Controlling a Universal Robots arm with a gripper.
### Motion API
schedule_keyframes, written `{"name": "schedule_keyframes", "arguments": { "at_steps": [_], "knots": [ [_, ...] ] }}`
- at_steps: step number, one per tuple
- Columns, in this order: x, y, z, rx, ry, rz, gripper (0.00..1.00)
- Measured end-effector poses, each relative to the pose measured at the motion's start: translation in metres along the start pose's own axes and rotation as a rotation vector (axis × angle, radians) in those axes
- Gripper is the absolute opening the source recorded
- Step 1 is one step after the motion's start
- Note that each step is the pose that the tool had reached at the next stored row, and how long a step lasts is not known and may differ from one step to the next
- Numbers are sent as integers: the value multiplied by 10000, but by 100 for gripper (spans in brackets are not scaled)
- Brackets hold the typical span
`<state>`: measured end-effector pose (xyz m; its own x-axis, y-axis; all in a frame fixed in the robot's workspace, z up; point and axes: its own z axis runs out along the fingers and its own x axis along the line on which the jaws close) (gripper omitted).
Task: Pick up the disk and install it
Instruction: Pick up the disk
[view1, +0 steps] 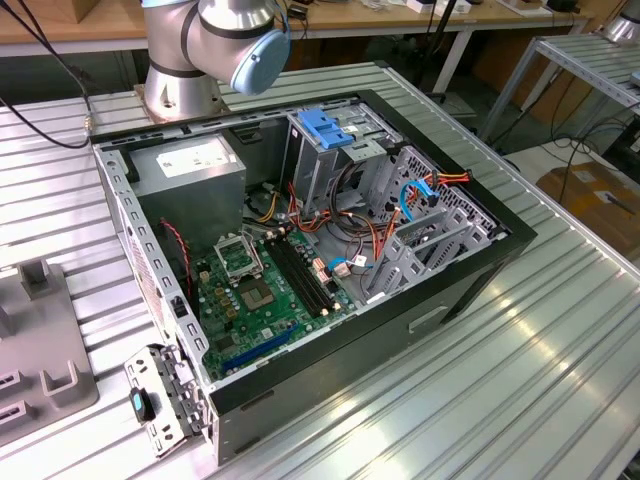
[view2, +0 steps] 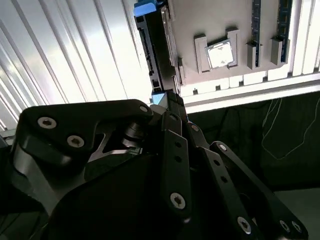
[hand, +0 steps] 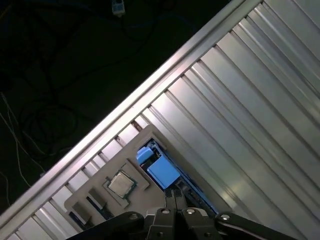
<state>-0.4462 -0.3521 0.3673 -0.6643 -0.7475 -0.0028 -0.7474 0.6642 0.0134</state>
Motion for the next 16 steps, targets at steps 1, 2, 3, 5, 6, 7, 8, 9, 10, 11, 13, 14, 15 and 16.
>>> {"name": "schedule_keyframes", "arguments": {
  "at_steps": [1,2,3,5,6,7,8,9,10,11,13,14,15,16],
  "knots": [
    [0,0,0,-1,2,-192,11],
    [0,0,0,-2,11,-815,11],
    [0,0,0,-1,15,-1261,11],
    [0,0,0,-1,19,-1593,11],
    [0,0,0,-1,19,-1594,11],
    [0,0,0,-1,19,-1594,11],
    [0,0,0,-1,19,-1594,11],
    [0,0,0,-1,18,-1594,11],
    [0,0,0,-1,18,-1594,11],
    [0,0,0,-1,19,-1595,11],
    [0,0,0,-1,19,-1612,11],
    [0,0,0,-1,19,-1686,11],
    [0,0,0,-1,22,-1915,11],
    [0,0,0,0,23,-2074,11]
  ]
}}
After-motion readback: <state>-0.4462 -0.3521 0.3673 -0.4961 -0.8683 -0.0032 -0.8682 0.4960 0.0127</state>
